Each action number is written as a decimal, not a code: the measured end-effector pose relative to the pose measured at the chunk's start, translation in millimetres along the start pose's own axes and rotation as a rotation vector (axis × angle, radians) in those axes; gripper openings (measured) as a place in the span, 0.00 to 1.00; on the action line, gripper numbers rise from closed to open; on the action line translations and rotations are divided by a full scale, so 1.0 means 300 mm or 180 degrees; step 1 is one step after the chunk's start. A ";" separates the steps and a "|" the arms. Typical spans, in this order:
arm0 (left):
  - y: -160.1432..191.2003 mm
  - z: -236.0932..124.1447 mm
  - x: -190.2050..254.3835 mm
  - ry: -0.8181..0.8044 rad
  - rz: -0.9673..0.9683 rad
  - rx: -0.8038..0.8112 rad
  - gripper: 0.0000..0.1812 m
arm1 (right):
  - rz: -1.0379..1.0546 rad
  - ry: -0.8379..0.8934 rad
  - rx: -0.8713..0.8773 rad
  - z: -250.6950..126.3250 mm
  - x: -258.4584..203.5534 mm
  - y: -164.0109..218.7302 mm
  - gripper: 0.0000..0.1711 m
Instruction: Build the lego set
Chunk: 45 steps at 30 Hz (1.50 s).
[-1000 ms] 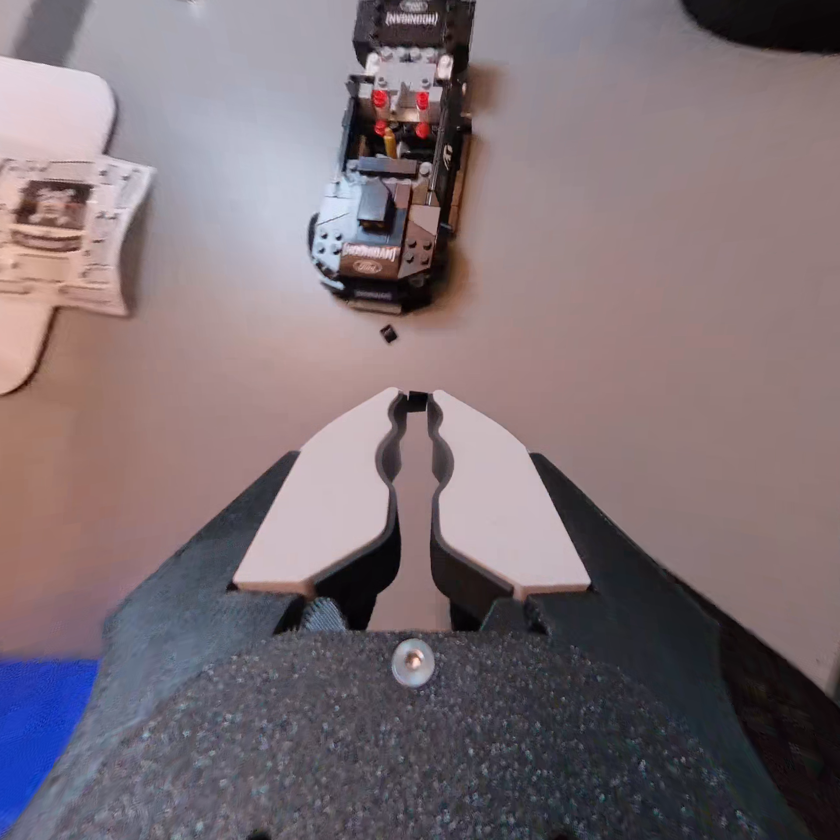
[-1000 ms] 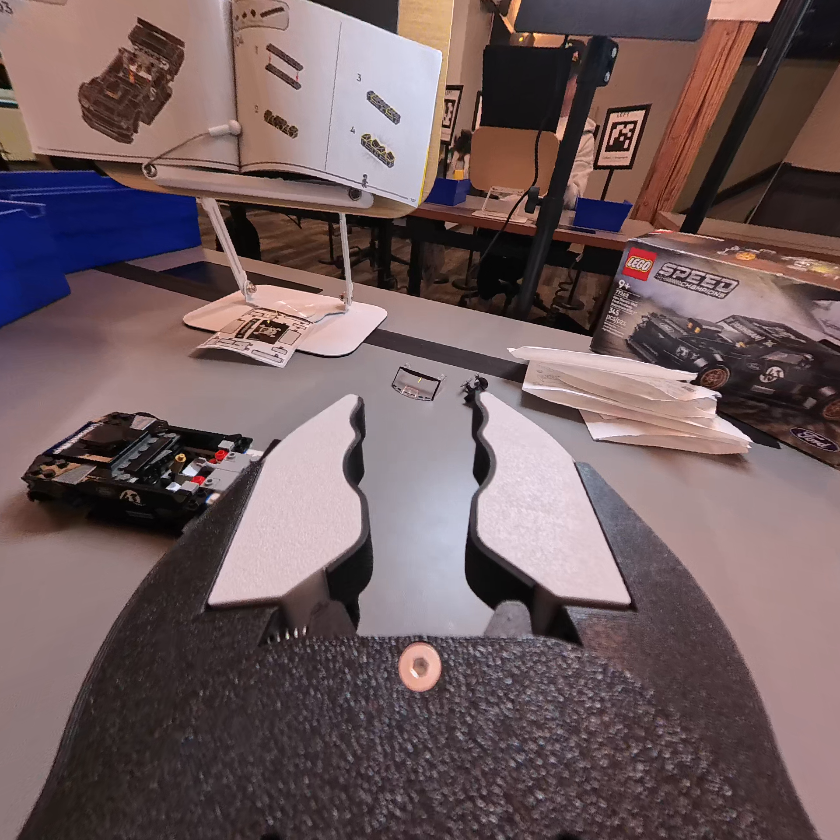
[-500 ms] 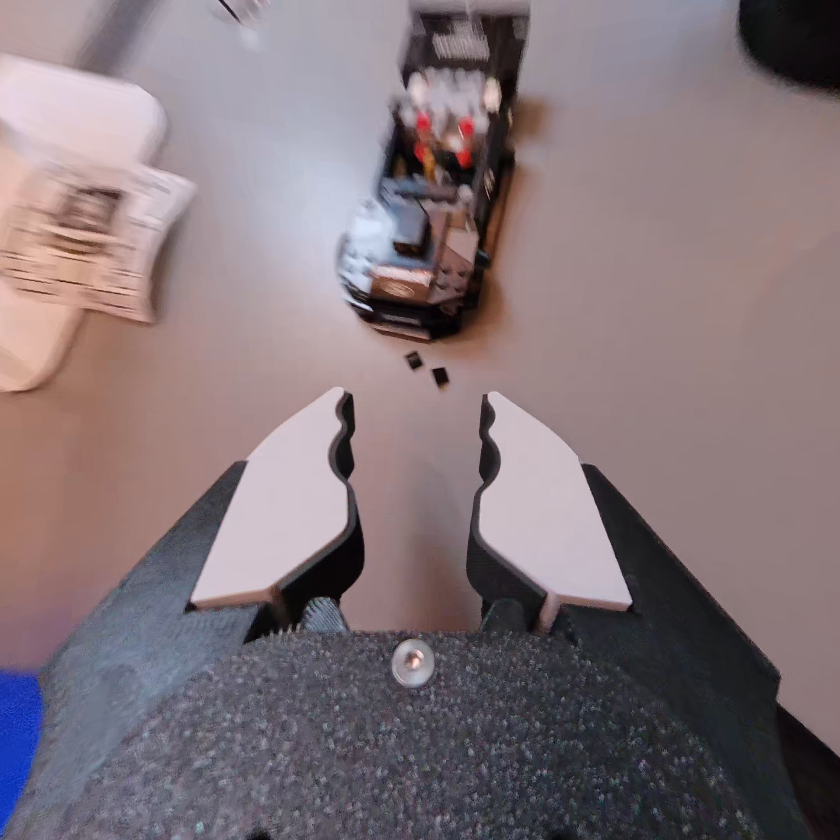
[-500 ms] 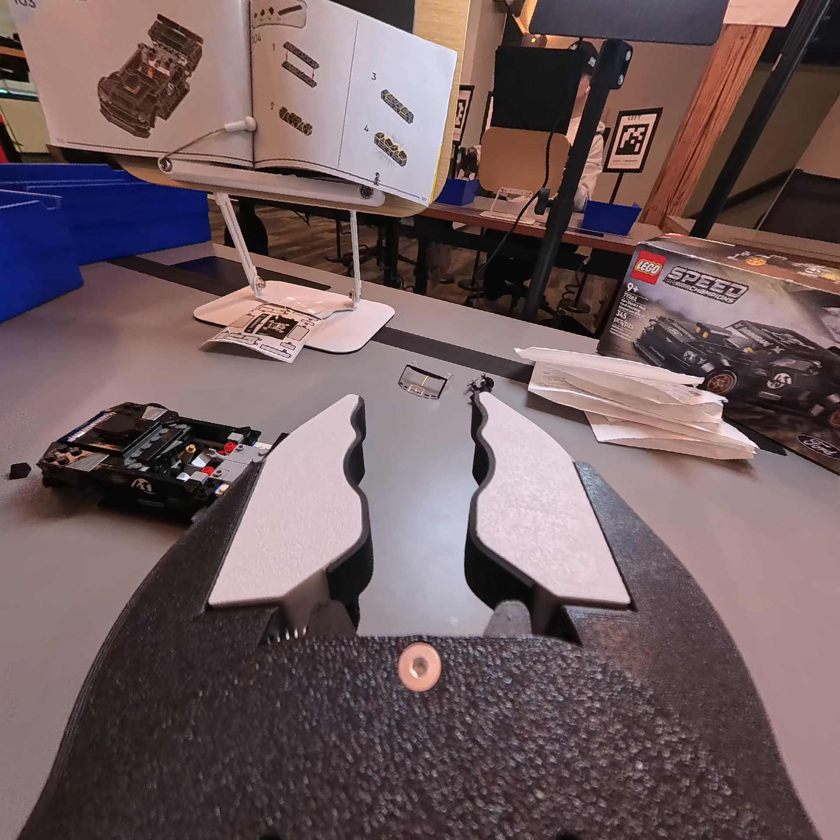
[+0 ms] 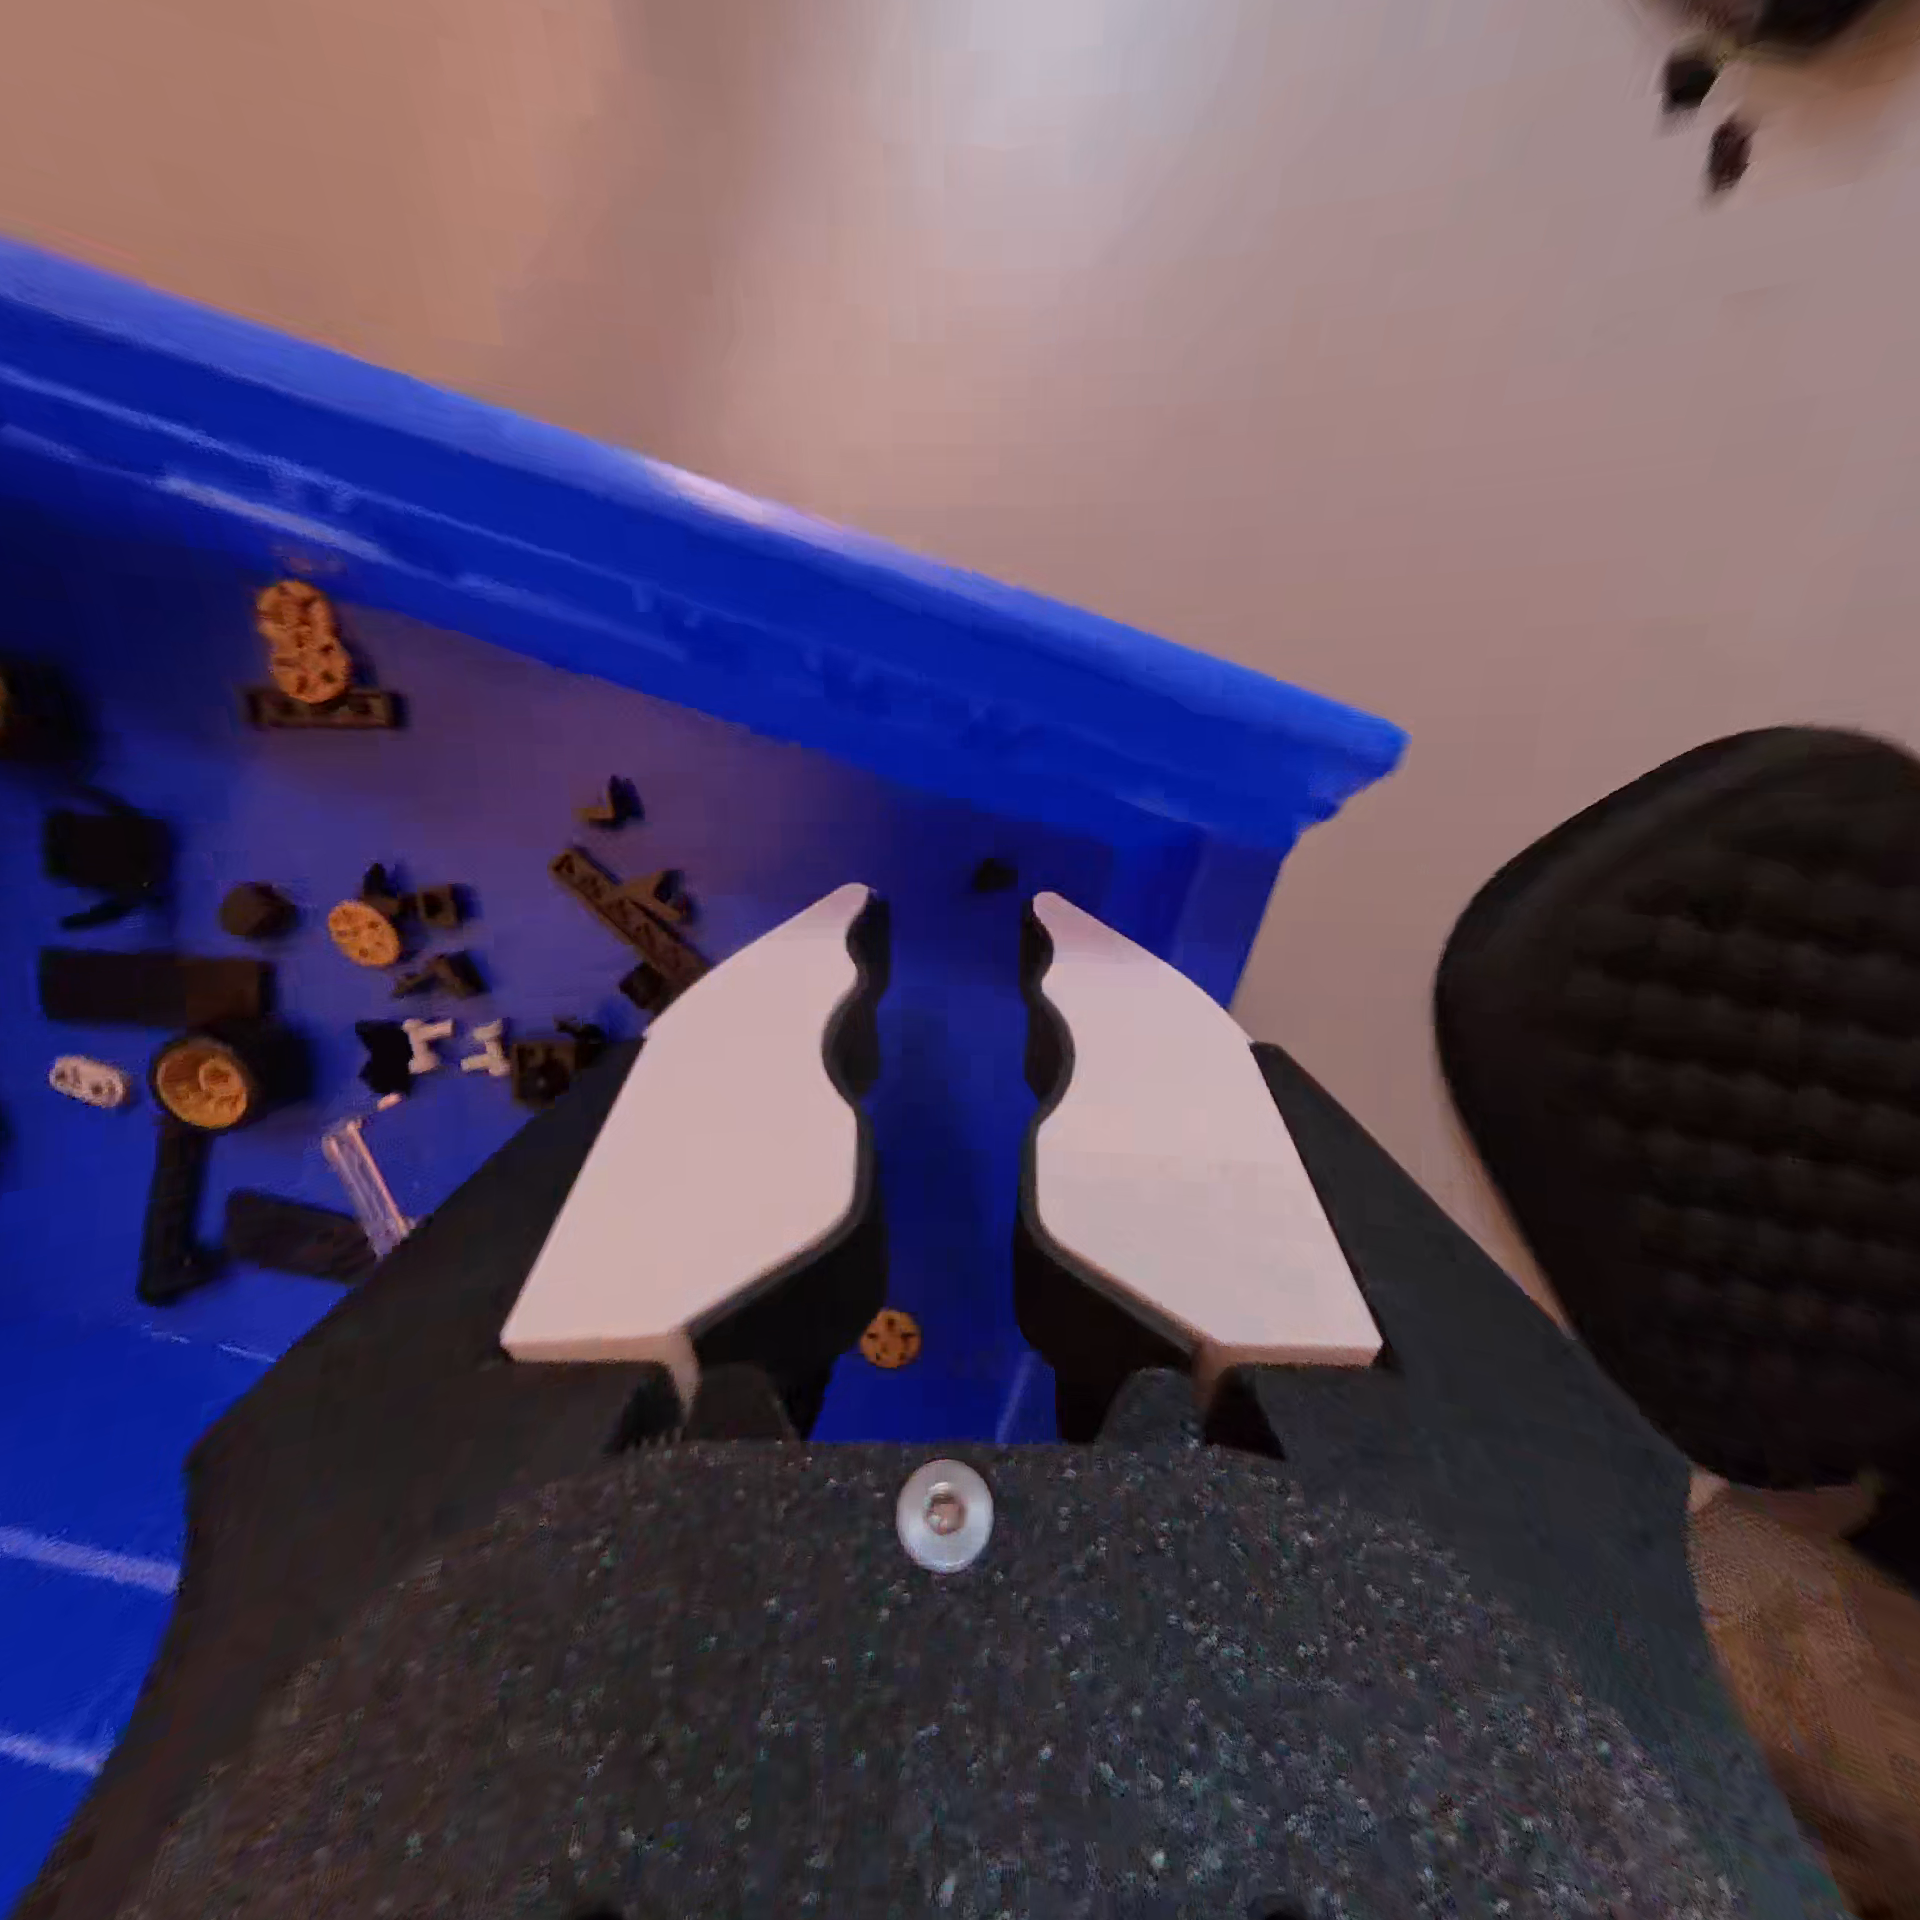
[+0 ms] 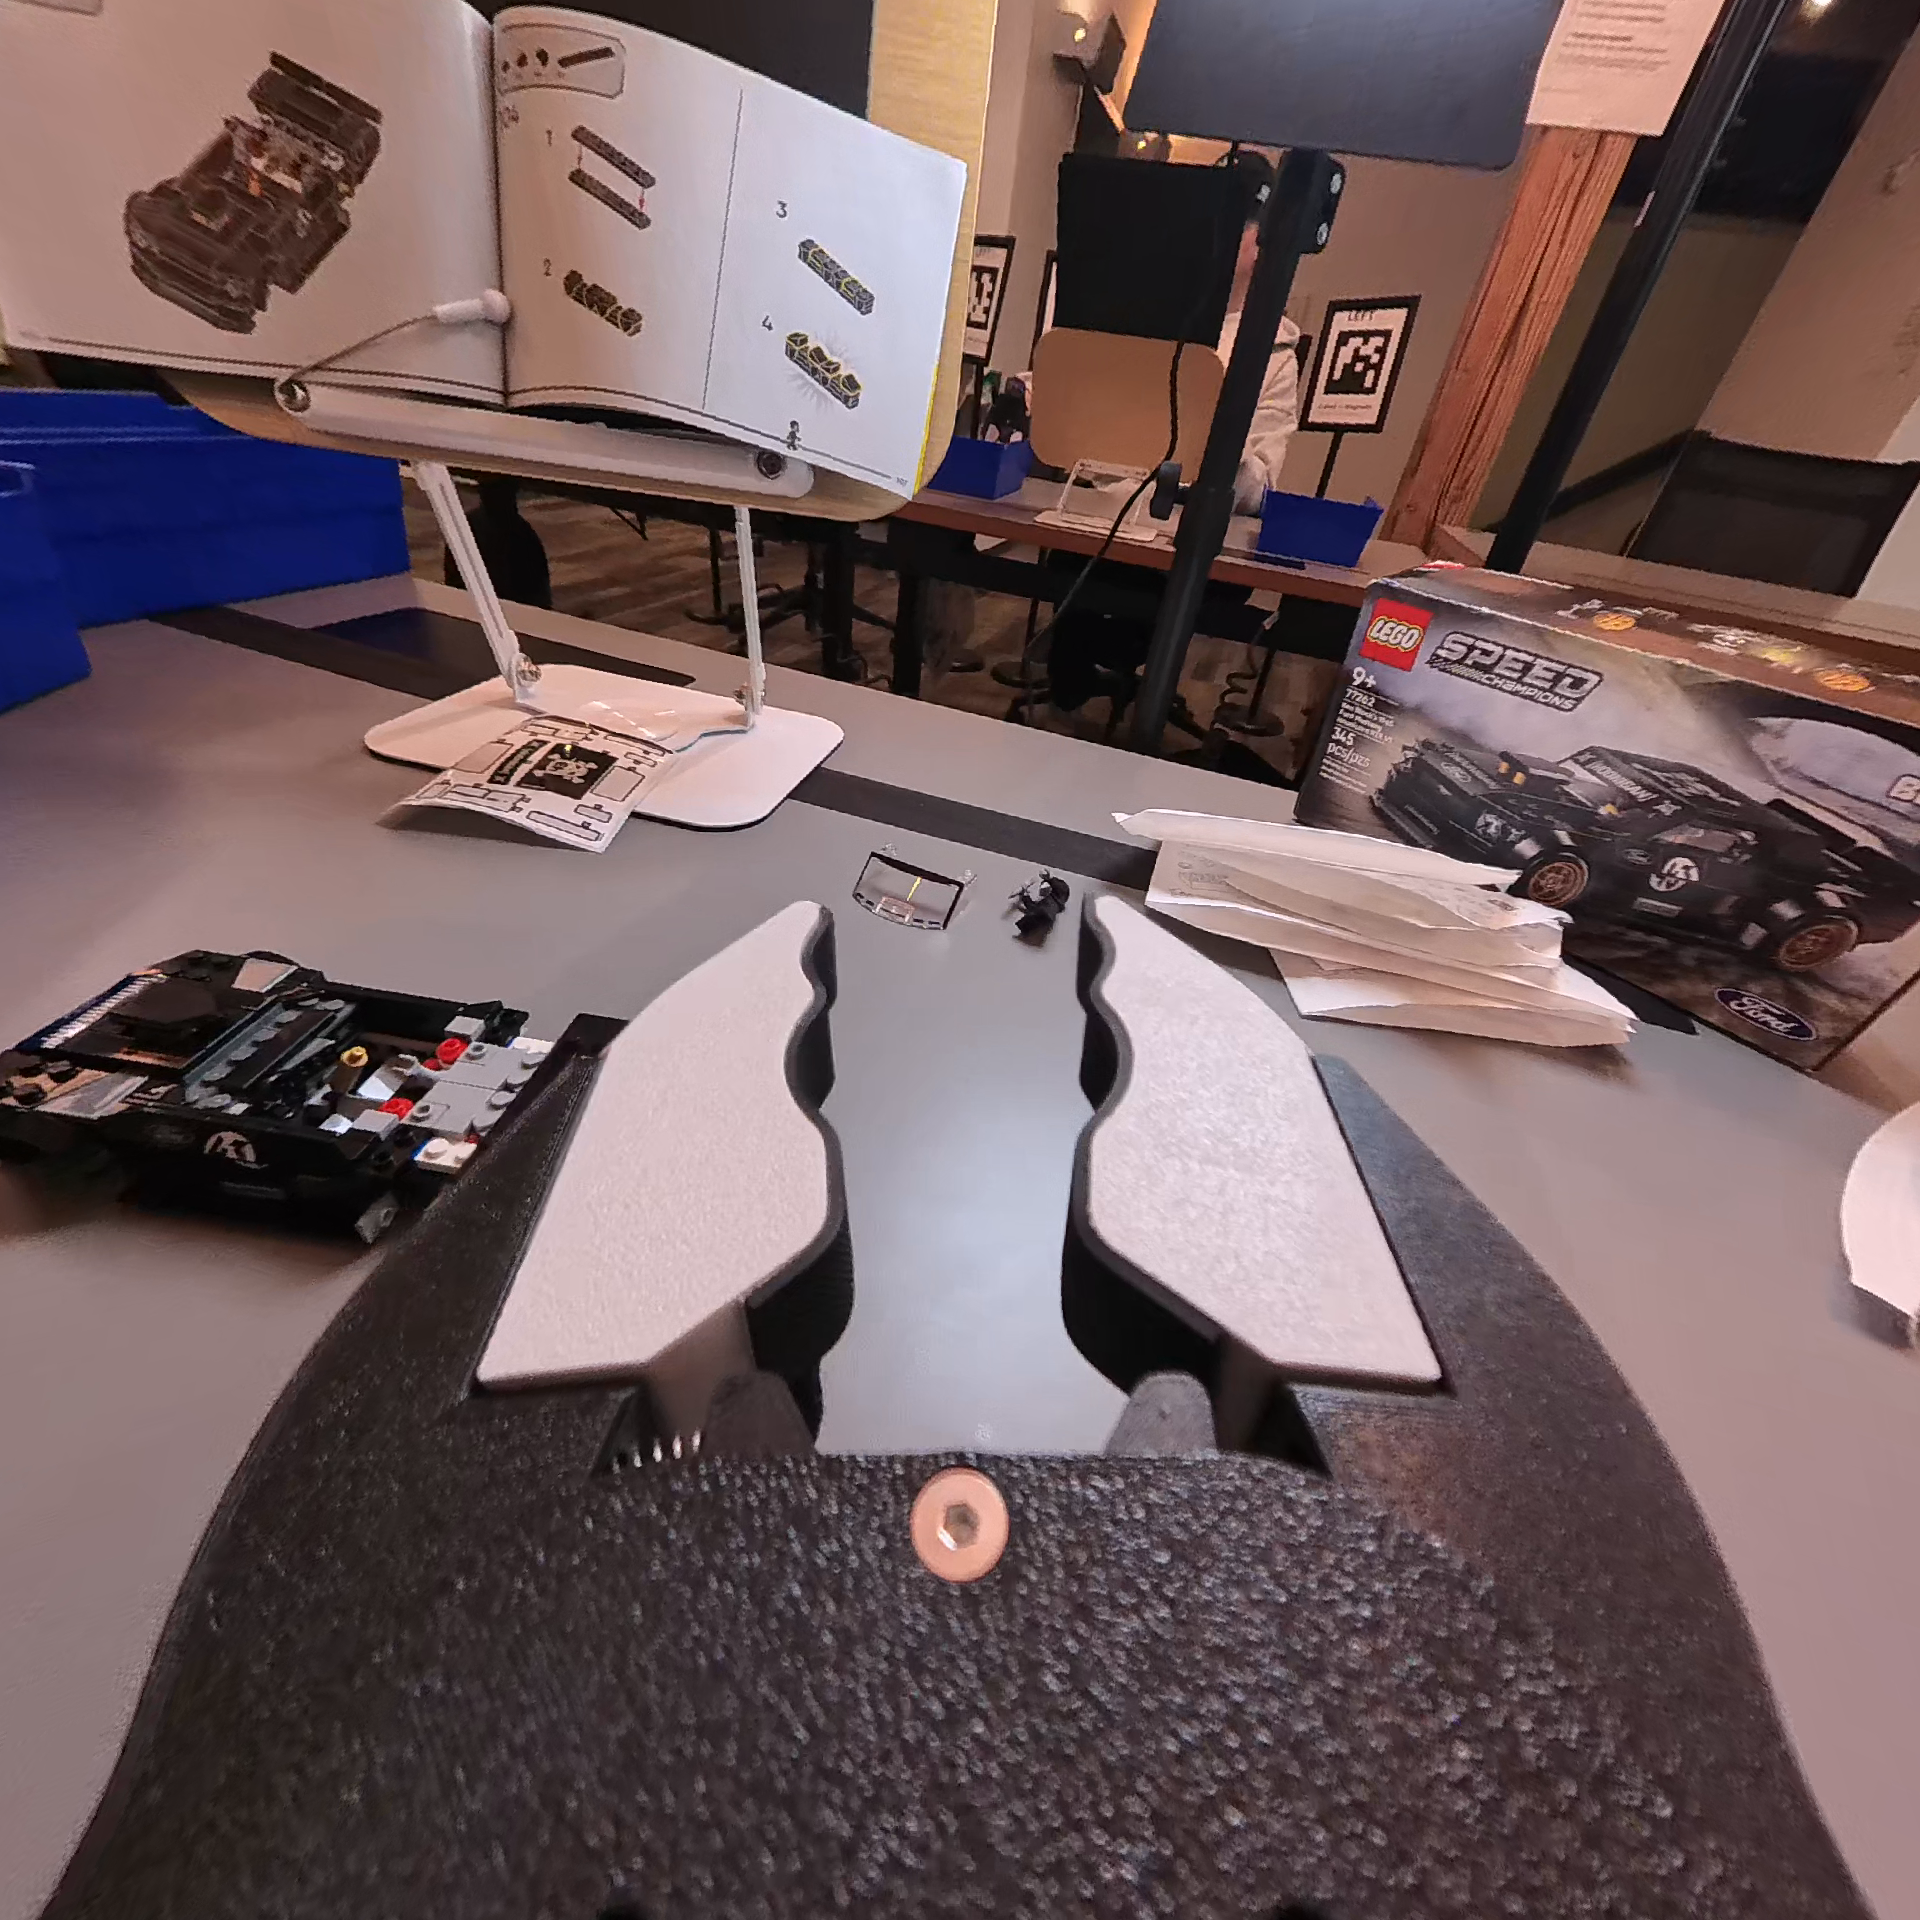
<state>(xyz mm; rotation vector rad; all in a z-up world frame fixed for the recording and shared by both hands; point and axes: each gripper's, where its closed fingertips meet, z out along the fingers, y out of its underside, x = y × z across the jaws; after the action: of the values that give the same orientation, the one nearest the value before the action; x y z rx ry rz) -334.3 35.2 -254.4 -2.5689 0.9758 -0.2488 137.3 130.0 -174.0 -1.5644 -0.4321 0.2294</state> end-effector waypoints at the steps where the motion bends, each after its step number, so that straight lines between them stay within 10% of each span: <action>1: 0.000 0.026 0.000 0.0028 0.0070 -0.0067 0.14 | -0.0022 0.0017 -0.0011 0.001 0.001 0.004 0.26; 35: 0.060 0.114 -0.062 0.0072 0.0386 -0.0126 0.05 | -0.0242 0.0125 -0.0423 0.051 0.007 0.106 0.26; 45: -0.269 -0.173 0.231 -0.0504 0.1128 0.1338 0.05 | -0.0184 0.0056 -0.0350 0.052 -0.005 0.089 0.25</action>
<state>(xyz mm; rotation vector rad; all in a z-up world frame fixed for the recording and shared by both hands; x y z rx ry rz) -249.4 29.4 -171.8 -1.9694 1.1553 -0.1317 133.1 143.9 -201.3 -1.6579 -0.4822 0.1492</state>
